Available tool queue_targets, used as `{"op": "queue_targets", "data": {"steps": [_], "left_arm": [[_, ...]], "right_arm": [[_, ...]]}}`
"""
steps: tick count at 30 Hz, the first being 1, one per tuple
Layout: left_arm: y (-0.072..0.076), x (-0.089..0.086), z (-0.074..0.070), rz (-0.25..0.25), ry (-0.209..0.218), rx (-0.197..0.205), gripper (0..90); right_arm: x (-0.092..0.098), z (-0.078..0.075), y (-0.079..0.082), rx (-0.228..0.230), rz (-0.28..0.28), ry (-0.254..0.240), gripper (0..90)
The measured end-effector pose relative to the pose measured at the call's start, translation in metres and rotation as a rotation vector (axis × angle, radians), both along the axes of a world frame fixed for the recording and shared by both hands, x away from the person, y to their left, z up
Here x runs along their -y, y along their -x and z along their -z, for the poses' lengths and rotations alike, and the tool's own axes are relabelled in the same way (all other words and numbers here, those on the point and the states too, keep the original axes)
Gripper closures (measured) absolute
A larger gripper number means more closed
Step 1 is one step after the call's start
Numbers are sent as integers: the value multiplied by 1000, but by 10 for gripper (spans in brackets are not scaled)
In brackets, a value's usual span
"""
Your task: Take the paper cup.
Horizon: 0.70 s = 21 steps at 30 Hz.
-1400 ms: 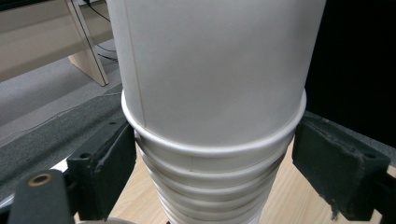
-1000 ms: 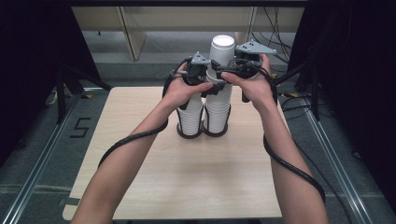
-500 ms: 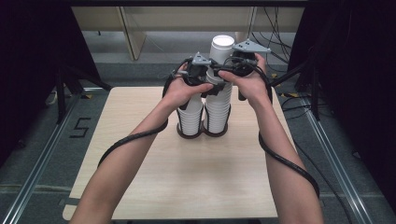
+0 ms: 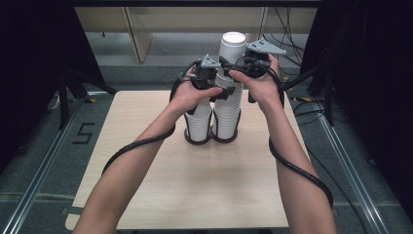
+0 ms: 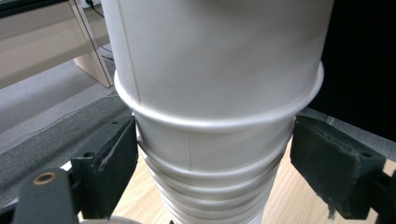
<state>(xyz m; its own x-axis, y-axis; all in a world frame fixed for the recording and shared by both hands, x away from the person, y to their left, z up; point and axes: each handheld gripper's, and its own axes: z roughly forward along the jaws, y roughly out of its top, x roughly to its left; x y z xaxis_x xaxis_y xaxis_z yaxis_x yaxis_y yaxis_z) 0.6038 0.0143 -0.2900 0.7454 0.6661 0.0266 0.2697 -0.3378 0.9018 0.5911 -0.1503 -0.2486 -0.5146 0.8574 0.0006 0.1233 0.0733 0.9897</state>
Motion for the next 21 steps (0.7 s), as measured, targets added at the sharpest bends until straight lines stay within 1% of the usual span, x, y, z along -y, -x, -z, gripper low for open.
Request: {"op": "queue_targets", "data": {"steps": [1, 2, 4, 5, 7, 8, 10, 11, 12, 13, 15, 17, 18, 20, 21], "left_arm": [[0, 0, 0, 0, 0, 0, 153], [0, 0, 0, 0, 1, 0, 153], [0, 0, 0, -2, 0, 1, 154], [0, 0, 0, 0, -1, 0, 154], [0, 0, 0, 0, 7, 2, 154], [0, 0, 0, -1, 1, 0, 154], [0, 0, 0, -1, 1, 0, 154], [0, 0, 0, -1, 2, 0, 154], [0, 0, 0, -1, 3, 0, 153], [0, 0, 0, -3, -1, -1, 153], [0, 0, 0, 0, -7, 0, 154], [0, -1, -1, 0, -8, -1, 154], [0, -1, -1, 2, -18, 1, 154], [0, 0, 0, -4, -4, 4, 153], [0, 0, 0, -5, -2, 5, 153]], "right_arm": [[0, 0, 0, 0, 0, 0, 183], [1, -2, 1, 17, 3, -11, 185], [1, -4, 1, 37, 8, -14, 186], [1, -4, 2, 35, 7, -21, 187], [1, -6, 1, 51, 10, -30, 189], [2, -7, 2, 50, 9, -37, 189], [2, -10, 2, 67, 9, -43, 191], [2, -12, 3, 65, 6, -48, 191], [3, -13, 3, 75, 9, -41, 192], [3, -14, 4, 70, 10, -51, 193], [3, -14, 3, 83, 12, -48, 193], [3, -15, 3, 85, 8, -46, 193], [4, -16, 3, 88, 6, -55, 193], [4, -17, 4, 94, 5, -67, 193], [5, -18, 4, 98, 10, -65, 193]]}}
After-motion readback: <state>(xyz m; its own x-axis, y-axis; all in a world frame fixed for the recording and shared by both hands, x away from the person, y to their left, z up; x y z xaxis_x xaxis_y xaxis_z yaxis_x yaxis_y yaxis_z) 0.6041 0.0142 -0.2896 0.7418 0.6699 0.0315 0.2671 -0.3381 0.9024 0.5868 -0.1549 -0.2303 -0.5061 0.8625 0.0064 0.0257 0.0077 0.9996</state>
